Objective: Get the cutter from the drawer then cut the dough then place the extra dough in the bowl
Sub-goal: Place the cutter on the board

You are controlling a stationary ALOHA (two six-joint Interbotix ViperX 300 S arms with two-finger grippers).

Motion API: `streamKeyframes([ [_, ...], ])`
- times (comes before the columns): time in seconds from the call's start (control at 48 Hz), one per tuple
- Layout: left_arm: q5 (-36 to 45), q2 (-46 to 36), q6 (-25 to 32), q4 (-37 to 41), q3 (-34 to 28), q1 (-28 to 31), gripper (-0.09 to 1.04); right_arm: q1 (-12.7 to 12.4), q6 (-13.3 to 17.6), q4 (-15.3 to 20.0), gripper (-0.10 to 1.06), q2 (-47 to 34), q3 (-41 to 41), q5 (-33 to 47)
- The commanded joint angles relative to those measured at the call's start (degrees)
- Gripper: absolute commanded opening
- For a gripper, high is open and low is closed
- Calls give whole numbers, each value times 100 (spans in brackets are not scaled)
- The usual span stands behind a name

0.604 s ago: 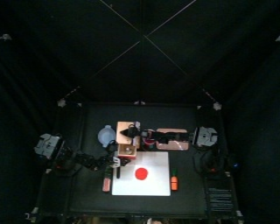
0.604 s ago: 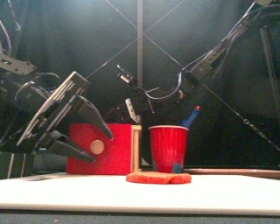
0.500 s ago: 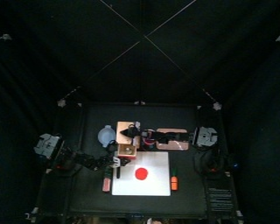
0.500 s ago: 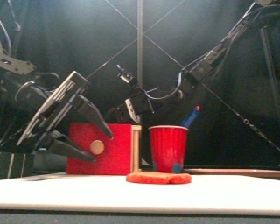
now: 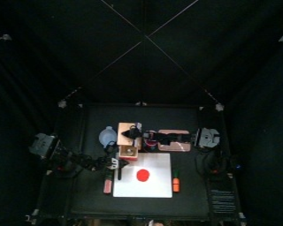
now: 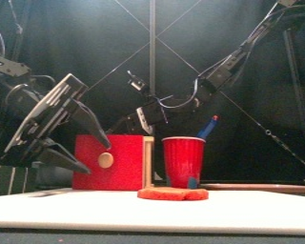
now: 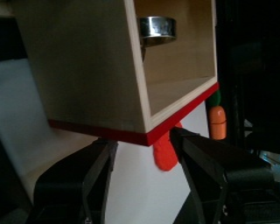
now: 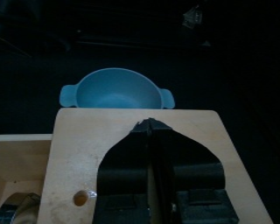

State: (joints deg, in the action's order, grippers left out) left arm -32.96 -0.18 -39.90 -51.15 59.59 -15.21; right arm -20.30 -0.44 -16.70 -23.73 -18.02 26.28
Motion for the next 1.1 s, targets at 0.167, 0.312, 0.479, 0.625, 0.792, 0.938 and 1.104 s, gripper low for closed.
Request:
streamKeyframes([
  [0.167, 272, -615, 0, 334, 132, -105, 86, -97, -26, -9, 2, -62, -26, -158],
  [0.312, 334, -1125, 0, 562, 352, -149, 86, -97, -26, -18, 2, -62, -26, -185],
  [0.479, 290, -1890, 35, 1160, 545, -149, 86, -70, -26, -18, 2, -44, 9, -193],
  [0.625, 123, -2391, 211, 2180, 677, -53, 85, 18, -26, -26, 2, 105, 70, -193],
  [0.792, -422, -2637, 870, 3349, 888, 633, 84, 264, 18, -35, 2, 404, 105, -308],
  [0.938, -879, -2689, 1670, 4043, 1090, 1292, 84, 589, 132, 70, 2, 826, 114, -800],
  [1.104, -1160, -2751, 2399, 4254, 1178, 1626, 84, 1011, 220, 492, 2, 1327, 141, -2004],
])
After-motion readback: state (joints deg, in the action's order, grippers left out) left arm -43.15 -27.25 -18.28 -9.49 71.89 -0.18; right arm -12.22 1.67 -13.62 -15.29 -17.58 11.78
